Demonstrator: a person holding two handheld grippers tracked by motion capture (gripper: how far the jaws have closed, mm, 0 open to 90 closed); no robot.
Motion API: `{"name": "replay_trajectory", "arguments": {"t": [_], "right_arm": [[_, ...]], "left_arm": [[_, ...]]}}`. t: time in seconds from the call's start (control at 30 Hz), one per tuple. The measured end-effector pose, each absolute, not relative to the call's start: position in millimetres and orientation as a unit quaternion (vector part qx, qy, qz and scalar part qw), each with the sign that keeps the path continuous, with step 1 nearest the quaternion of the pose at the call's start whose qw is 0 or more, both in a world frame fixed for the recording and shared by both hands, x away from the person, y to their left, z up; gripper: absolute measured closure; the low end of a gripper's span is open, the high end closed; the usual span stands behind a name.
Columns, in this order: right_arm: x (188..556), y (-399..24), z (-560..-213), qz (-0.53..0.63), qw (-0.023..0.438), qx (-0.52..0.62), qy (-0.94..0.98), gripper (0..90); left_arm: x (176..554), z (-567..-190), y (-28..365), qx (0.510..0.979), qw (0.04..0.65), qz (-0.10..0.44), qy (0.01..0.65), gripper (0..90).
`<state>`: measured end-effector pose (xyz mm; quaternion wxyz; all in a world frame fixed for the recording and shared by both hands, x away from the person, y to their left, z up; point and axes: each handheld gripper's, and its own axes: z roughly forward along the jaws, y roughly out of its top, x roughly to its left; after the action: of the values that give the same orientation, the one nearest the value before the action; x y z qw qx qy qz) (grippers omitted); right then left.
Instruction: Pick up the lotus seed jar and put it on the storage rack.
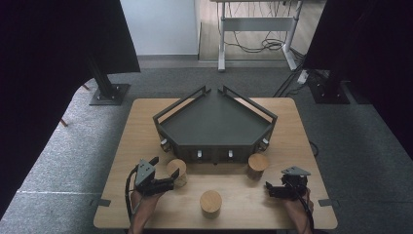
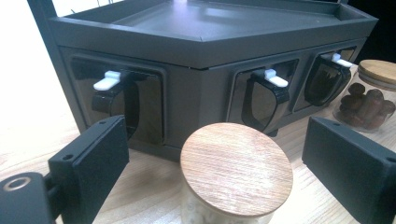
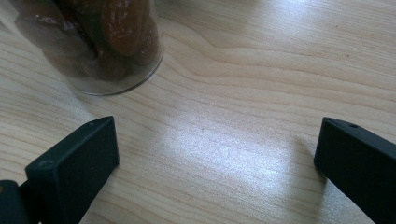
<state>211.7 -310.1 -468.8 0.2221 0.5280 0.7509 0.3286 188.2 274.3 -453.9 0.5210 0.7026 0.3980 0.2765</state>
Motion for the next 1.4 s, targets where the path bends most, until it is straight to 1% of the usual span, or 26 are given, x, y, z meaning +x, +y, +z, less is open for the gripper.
{"name": "replay_trajectory", "arguments": {"t": [1.4], "right_arm": [[212.0,-310.4,-468.7,0.330,0.221,0.525,0.753,0.0]], "left_arm": [[201.7,-471.9,246.7,0.735,0.483,0.277,0.388,7.5]]}}
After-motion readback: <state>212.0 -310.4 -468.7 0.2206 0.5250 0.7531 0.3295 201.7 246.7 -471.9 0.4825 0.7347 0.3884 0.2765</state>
